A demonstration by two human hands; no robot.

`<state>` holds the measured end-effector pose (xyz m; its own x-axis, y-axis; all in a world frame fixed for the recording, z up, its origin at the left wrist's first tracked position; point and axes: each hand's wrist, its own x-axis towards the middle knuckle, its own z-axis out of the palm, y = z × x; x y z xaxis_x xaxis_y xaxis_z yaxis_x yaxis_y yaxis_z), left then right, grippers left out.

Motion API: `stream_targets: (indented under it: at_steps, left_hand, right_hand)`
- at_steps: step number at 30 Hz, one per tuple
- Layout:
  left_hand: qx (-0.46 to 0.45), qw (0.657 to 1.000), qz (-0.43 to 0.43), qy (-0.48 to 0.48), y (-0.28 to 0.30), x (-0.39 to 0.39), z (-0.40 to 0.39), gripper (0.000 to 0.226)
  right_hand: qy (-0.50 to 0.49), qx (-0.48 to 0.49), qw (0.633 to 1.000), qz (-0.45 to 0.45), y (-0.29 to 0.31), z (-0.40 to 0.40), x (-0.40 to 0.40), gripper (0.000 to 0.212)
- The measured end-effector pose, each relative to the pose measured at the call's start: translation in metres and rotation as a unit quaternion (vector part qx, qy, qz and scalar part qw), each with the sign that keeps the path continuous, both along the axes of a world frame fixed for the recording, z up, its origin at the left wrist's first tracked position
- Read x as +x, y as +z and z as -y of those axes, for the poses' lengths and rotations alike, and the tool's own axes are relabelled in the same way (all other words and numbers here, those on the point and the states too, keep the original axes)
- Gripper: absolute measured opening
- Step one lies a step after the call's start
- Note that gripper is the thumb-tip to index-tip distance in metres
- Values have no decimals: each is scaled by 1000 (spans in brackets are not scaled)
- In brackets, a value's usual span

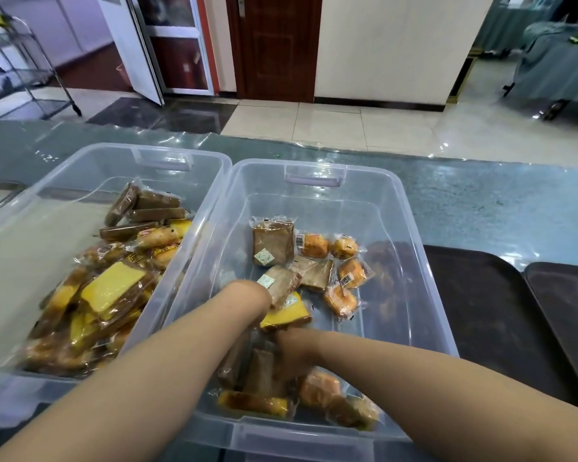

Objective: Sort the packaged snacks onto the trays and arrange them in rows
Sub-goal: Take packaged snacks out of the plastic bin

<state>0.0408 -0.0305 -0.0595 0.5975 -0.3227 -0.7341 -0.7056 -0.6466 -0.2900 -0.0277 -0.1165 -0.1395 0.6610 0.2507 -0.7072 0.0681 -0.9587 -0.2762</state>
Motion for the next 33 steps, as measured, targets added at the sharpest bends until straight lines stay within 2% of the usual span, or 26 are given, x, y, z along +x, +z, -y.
stream_targets:
  at_steps: [3,5,8,10,12,15,17,20,24,26,29,33]
  left_hand:
    - [-36,999,-14,16,8,7,-5,43]
    - [-91,995,-9,34,12,12,-11,45]
    - [-185,980,-16,79,20,22,-20,49]
    - [-221,970,-25,101,27,29,-21,50]
    - [-229,968,9,102,33,37,-16,46]
    - [-197,974,69,89,37,50,1,36]
    - [-189,977,66,75,37,62,15,32]
    - [-196,978,25,71,23,81,32,42]
    - [-153,986,-14,63,-15,88,45,37]
    - [-154,985,-15,73,-33,89,46,37]
    - [-203,974,-5,103,-52,91,44,39]
    - [-253,958,-6,137,-61,93,46,41]
  right_hand:
    - [64,-49,996,-38,19,5,12,26]
    - [98,-82,991,-48,38,8,22,29]
    - [69,-136,988,-24,70,29,32,43]
    - [23,-158,986,-41,90,54,38,33]
    - [-28,-194,980,-43,107,75,46,23]
    - [-68,-246,966,49,120,97,62,18]
    - [-78,-245,965,53,118,105,78,21]
    - [-115,-199,971,62,103,106,103,8]
    - [-149,-155,969,125,70,102,114,20]
    - [-174,-122,969,126,53,106,114,43]
    - [-204,-91,970,100,42,115,113,73]
    - [-230,-61,968,77,36,117,116,68]
